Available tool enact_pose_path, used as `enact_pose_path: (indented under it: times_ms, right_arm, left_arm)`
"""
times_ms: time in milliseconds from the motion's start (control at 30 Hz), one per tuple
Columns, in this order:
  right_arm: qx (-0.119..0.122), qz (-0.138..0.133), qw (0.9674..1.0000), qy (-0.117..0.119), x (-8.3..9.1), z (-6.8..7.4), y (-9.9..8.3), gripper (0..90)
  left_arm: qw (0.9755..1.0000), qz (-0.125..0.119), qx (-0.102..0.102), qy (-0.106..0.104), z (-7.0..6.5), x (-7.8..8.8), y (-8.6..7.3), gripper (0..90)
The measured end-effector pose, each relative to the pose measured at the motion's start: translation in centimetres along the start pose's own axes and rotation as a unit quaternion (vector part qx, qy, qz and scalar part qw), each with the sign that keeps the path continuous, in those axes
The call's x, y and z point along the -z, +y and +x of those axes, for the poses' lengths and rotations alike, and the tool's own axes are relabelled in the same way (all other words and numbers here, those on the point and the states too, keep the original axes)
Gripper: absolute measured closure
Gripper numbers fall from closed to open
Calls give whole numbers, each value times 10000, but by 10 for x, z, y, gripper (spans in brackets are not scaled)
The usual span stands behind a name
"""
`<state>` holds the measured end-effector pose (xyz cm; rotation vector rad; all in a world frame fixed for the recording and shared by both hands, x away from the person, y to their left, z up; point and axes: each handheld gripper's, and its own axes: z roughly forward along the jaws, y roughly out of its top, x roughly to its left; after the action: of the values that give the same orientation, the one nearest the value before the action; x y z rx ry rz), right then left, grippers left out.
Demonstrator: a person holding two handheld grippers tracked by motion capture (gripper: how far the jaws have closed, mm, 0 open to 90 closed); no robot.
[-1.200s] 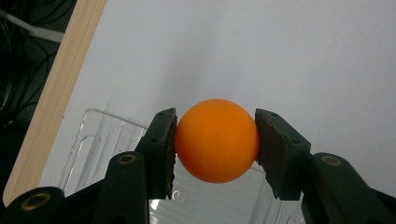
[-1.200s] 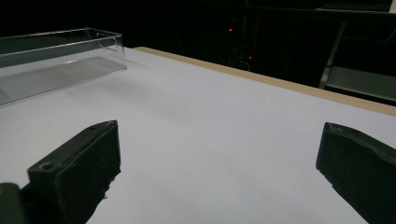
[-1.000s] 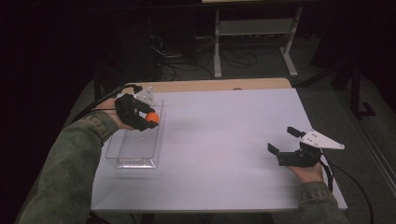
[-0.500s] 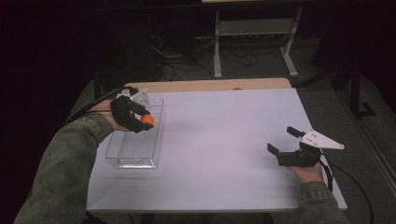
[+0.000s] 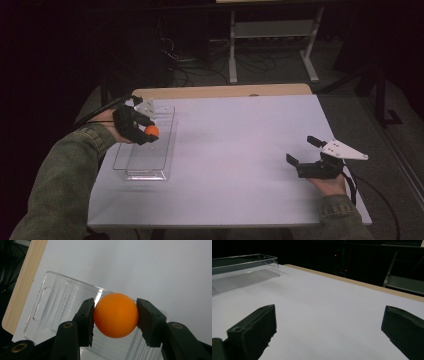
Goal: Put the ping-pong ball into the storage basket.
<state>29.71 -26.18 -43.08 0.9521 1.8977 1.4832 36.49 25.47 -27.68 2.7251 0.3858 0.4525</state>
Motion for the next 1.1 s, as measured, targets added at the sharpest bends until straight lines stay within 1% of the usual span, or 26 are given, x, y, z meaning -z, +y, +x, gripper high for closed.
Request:
enact_pose_path:
  times_ms: [133,667,900,1100]
  right_arm:
    - [6,13,10000,6,0,0,0,0]
    - [10,36,10000,4,-1,1,0,0]
    - [12,39,10000,7,-1,1,-1,0]
    - [13,41,10000,6,-1,1,-1,0]
  left_arm:
    - [10000,-19,15,-19,0,-2,-1,505]
    - [9998,83,15,-167,-2,-15,-7,505]
    - [9997,87,71,-214,-3,-21,-10,505]
    - [9996,89,78,-263,-3,-28,-13,505]
